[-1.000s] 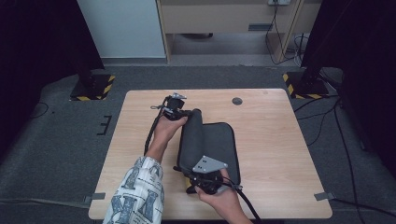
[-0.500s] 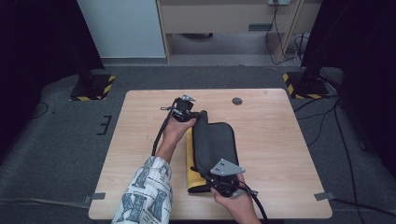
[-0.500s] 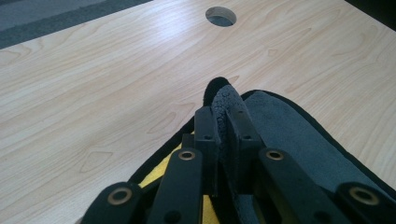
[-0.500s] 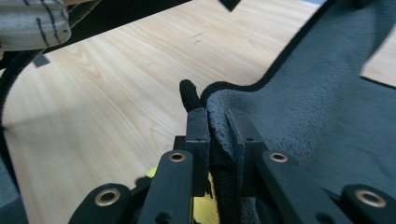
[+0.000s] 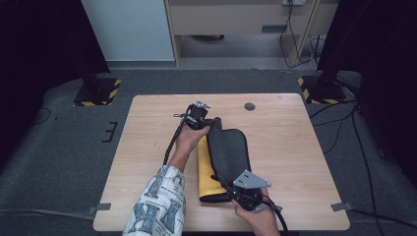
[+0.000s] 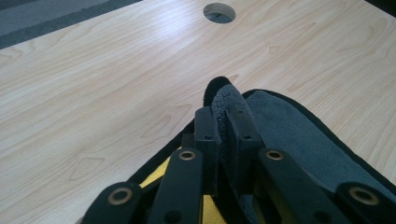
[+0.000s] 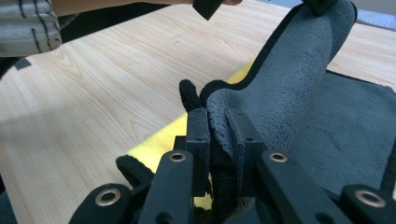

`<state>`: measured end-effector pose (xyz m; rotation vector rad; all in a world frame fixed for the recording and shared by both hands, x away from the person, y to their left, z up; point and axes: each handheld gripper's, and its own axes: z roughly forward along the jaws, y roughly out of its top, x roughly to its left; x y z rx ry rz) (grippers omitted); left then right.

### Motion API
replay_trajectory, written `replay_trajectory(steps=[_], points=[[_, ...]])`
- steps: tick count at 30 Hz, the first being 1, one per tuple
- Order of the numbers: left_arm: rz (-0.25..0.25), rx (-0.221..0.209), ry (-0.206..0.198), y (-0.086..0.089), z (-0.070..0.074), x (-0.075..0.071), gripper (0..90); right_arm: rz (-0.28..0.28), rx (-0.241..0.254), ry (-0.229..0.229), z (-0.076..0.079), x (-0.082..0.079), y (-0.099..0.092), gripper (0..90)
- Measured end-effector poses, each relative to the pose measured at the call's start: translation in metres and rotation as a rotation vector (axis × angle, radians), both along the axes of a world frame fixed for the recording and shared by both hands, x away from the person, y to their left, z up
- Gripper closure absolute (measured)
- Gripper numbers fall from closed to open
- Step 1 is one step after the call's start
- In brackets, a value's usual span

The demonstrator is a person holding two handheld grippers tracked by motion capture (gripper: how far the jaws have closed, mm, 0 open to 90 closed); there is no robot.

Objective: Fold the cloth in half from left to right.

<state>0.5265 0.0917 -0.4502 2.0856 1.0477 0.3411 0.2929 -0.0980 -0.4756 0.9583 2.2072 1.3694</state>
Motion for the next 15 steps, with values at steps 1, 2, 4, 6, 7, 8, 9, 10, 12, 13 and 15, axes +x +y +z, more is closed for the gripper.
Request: replay_trajectory(steps=[1,2,4,6,7,8,9,10,12,13,15], points=[[-0.005,0.004,-0.002,-0.001,0.0,-0.001,83.8,-0.003,-0.001,0.0,0.0,0.001,-0.001,80.2],[-0.009,0.006,-0.003,-0.003,-0.001,-0.001,83.8,-0.006,-0.005,0.0,0.0,0.002,-0.001,80.2],[-0.018,0.011,-0.008,-0.005,-0.001,-0.003,83.8,-0.007,-0.005,0.008,-0.001,0.004,-0.003,80.2],[-0.024,0.015,-0.014,-0.008,0.0,-0.004,83.8,-0.002,-0.003,0.028,0.0,0.006,-0.004,80.2],[-0.027,0.013,-0.015,-0.009,0.0,-0.005,83.8,0.0,-0.003,0.032,0.0,0.007,-0.004,80.2],[-0.028,0.012,-0.016,-0.01,0.0,-0.005,83.8,0.005,-0.003,0.039,0.0,0.008,-0.005,80.2],[-0.031,0.01,-0.017,-0.011,0.0,-0.006,83.8,0.005,0.0,0.045,0.0,0.009,-0.005,80.1],[-0.033,0.01,-0.018,-0.012,0.0,-0.006,83.8,0.006,0.0,0.05,0.0,0.01,-0.006,80.1],[-0.032,0.005,-0.017,-0.014,0.0,-0.006,83.7,0.005,0.005,0.063,-0.001,0.012,-0.009,80.0],[-0.033,0.009,-0.018,-0.015,0.0,-0.006,83.7,0.004,0.003,0.066,-0.001,0.012,-0.01,80.0],[-0.03,0.01,-0.016,-0.017,-0.001,-0.006,83.7,0.003,0.002,0.072,-0.002,0.013,-0.014,79.7]])
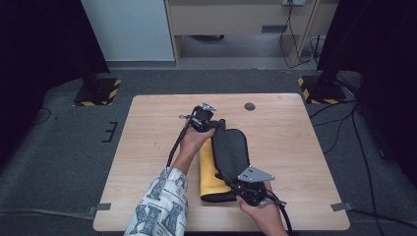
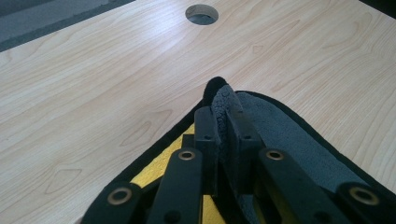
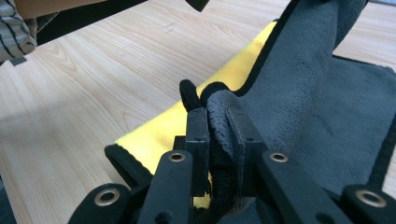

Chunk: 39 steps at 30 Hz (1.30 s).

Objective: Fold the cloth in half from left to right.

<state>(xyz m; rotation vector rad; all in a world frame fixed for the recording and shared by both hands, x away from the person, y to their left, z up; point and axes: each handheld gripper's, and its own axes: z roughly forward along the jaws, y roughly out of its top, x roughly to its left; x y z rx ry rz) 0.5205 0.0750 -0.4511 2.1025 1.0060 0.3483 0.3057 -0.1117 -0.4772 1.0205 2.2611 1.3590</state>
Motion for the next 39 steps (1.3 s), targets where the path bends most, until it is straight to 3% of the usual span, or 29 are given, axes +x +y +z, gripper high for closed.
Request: replay_trajectory(steps=[9,24,30,39], points=[[0.001,0.018,0.043,-0.01,-0.012,0.002,82.2,-0.026,-0.014,0.047,-0.013,0.003,-0.012,77.5],[-0.04,-0.052,0.094,-0.023,-0.02,-0.003,73.3,-0.085,-0.057,0.13,-0.022,0.004,-0.033,64.9],[-0.048,-0.042,0.113,-0.025,-0.027,-0.006,72.5,-0.078,-0.065,0.145,-0.022,0.004,-0.032,61.1],[-0.054,-0.039,0.116,-0.024,-0.022,-0.006,81.9,-0.065,-0.059,0.14,-0.017,0.006,-0.027,55.4]])
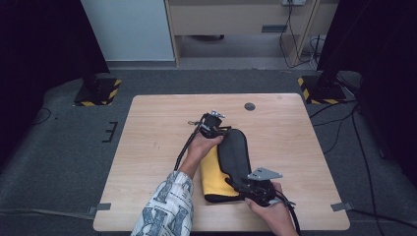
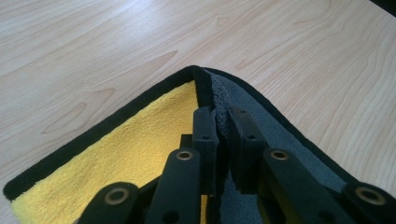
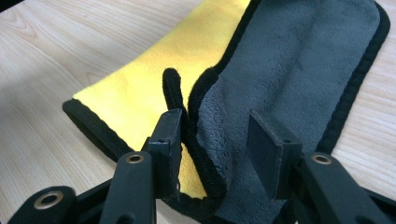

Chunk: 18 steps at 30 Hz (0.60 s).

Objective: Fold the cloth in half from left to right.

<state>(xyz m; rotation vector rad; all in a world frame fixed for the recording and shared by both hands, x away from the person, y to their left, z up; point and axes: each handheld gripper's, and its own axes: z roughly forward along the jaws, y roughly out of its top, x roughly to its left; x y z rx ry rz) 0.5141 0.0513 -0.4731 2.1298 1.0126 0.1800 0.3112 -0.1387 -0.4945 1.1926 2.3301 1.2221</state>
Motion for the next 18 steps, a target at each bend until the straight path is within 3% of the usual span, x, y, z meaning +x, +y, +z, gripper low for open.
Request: replay_trajectory(steps=[2,8,18], points=[[0.005,-0.007,-0.003,0.0,0.002,0.0,82.0,0.002,-0.001,-0.001,0.001,0.0,0.0,56.4],[0.034,-0.028,-0.015,0.002,0.006,0.001,81.3,0.011,-0.02,-0.005,0.0,-0.003,-0.006,76.4],[0.05,-0.019,-0.038,0.0,0.006,0.005,82.4,-0.011,-0.014,0.015,-0.001,-0.01,-0.024,82.5]])
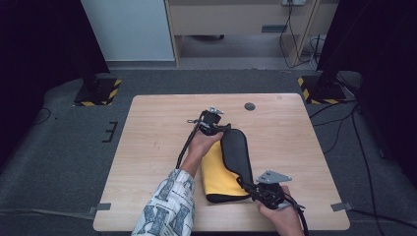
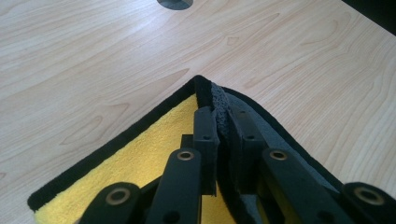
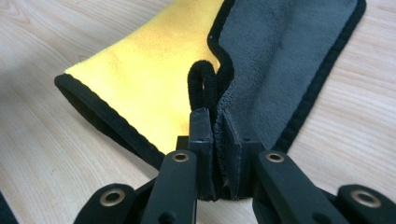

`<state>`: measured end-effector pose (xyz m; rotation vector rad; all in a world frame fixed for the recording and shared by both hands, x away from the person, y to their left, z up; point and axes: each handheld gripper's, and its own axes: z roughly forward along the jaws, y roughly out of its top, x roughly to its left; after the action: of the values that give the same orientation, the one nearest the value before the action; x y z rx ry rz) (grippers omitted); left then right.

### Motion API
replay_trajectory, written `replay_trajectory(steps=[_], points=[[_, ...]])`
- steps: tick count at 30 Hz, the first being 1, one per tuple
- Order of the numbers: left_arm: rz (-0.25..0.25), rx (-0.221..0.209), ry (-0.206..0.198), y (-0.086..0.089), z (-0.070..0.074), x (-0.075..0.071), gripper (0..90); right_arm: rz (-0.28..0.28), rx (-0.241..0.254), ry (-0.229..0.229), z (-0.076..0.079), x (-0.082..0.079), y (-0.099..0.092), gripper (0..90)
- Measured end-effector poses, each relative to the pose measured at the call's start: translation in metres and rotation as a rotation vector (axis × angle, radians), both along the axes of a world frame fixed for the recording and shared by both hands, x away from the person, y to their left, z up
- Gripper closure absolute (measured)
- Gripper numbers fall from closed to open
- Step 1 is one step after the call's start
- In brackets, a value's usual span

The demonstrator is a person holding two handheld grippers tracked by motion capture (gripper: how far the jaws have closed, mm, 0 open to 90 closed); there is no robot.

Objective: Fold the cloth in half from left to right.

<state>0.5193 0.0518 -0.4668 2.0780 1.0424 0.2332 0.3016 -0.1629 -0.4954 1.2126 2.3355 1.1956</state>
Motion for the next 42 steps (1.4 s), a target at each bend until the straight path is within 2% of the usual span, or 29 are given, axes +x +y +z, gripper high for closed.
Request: replay_trajectory(steps=[8,10,11,13,18,22,24,26,28,31,35,42], points=[[0.016,0.008,0.002,0.0,-0.004,0.004,82.7,-0.003,0.005,0.001,0.0,-0.008,-0.009,82.7],[-0.005,-0.004,0.002,-0.003,-0.005,0.003,82.5,-0.009,0.003,0.004,0.0,-0.008,-0.01,82.1],[-0.022,-0.014,0.015,-0.006,-0.007,0.002,81.8,-0.012,0.001,0.007,-0.001,-0.007,-0.01,81.2],[-0.042,-0.001,0.021,-0.012,-0.009,0.0,79.4,-0.039,-0.003,0.018,-0.003,-0.005,-0.013,76.3],[-0.023,-0.079,0.052,-0.022,-0.009,-0.001,67.7,-0.117,-0.017,0.06,-0.007,0.0,-0.023,68.3],[-0.026,-0.074,0.022,-0.024,-0.005,-0.003,66.7,-0.139,-0.008,0.064,-0.005,0.001,-0.031,65.0],[-0.03,-0.068,0.021,-0.022,-0.004,-0.003,65.8,-0.129,0.004,0.065,-0.004,0.001,-0.032,61.4],[-0.031,-0.051,0.008,-0.02,-0.003,-0.004,65.7,-0.116,0.004,0.063,-0.004,0.002,-0.032,61.4],[-0.039,-0.053,0.007,-0.019,-0.002,-0.005,65.5,-0.11,0.008,0.073,-0.003,0.001,-0.031,60.9],[-0.043,-0.053,-0.021,-0.018,0.002,-0.006,61.0,-0.094,0.012,0.076,-0.003,0.0,-0.028,61.3],[-0.037,-0.053,-0.053,-0.015,0.006,-0.008,49.5,-0.08,0.007,0.079,-0.002,-0.002,-0.026,61.7],[-0.056,-0.028,-0.073,-0.006,0.01,-0.016,47.3,-0.082,0.003,0.069,0.004,-0.004,-0.029,52.7]])
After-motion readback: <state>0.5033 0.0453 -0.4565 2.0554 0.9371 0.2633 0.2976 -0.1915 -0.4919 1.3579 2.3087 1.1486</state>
